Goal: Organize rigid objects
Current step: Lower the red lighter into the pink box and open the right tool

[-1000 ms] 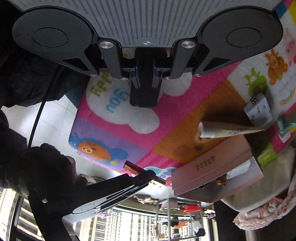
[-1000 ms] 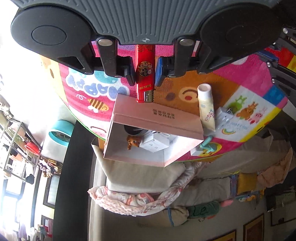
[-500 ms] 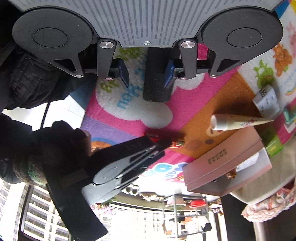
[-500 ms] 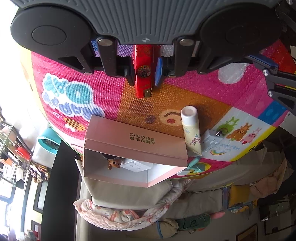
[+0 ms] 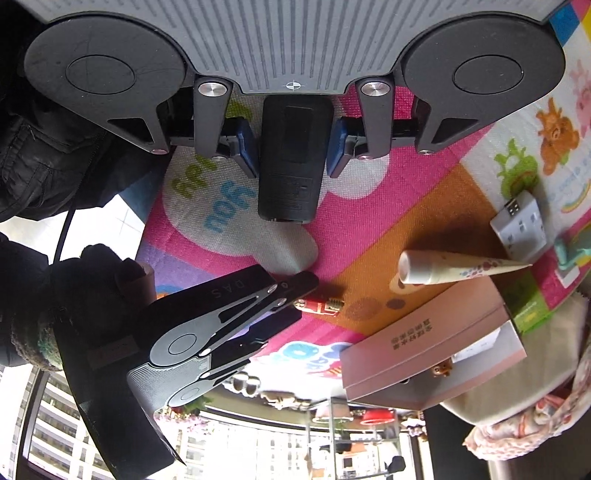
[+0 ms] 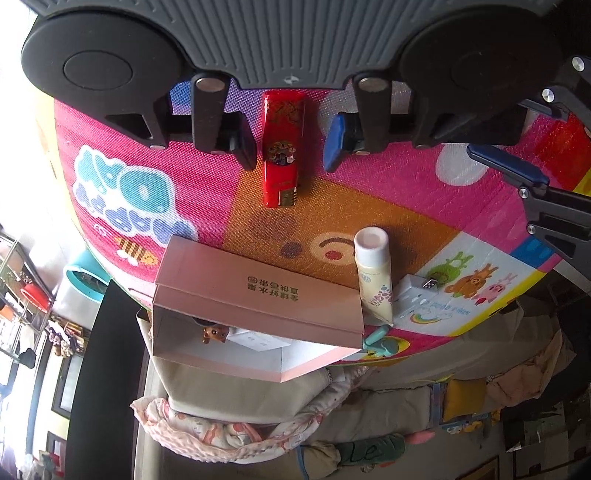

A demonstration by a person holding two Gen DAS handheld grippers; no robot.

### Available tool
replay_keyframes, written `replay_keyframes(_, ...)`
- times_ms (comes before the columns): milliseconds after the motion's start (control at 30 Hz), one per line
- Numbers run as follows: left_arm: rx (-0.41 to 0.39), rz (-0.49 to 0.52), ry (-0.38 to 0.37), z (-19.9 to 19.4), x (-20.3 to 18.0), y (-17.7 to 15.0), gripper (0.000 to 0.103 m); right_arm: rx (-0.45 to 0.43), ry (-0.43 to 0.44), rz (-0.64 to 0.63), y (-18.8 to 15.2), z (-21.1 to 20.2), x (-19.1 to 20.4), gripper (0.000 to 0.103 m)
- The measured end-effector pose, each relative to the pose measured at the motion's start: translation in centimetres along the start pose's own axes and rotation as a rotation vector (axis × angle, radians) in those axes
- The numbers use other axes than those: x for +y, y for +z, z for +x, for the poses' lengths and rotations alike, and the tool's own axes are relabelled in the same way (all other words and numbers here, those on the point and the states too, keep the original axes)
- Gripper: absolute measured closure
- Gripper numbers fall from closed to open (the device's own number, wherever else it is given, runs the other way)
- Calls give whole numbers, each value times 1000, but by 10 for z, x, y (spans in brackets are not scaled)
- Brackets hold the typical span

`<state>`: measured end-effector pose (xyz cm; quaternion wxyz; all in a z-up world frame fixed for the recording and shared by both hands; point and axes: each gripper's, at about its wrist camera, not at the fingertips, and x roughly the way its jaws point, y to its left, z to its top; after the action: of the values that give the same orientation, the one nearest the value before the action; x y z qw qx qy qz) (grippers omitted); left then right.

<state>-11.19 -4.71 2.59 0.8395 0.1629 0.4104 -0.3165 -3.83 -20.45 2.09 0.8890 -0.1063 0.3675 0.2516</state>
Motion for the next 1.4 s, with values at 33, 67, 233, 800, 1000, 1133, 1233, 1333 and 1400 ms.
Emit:
replay_keyframes(33,-3,4,4,-1,-2,0,59,-1,1,-7,0,-1,1,72)
replay_keyframes(67,-8,6,8,-1,-3,-1,59,3,4,-22,-1,-2,3,81)
replay_keyframes(233,-44,-35,-20,-5,4,3,60,15,19,-30,-3,-12,2,81)
replay_keyframes(800,-390,-290,117,-50,148,126,92,-246,-80,146,180,-15,-85,81)
replay_keyframes(1000,-209,-244,65,-23,150,56,90,-85,-107,167,172,62,-93,79)
replay_keyframes(1133,-124,-249,-39,-16,158,17,89,-64,-121,163,158,75,-87,65)
replay_keyframes(1233,-95,-224,-97,-16,154,-5,89,-87,-93,135,141,60,-74,57)
replay_keyframes(1333,-72,-186,-80,-18,142,-17,89,-105,-49,120,114,39,-61,46)
replay_keyframes(1400,-65,-123,-38,-20,128,-18,87,-116,-47,108,95,29,-53,45)
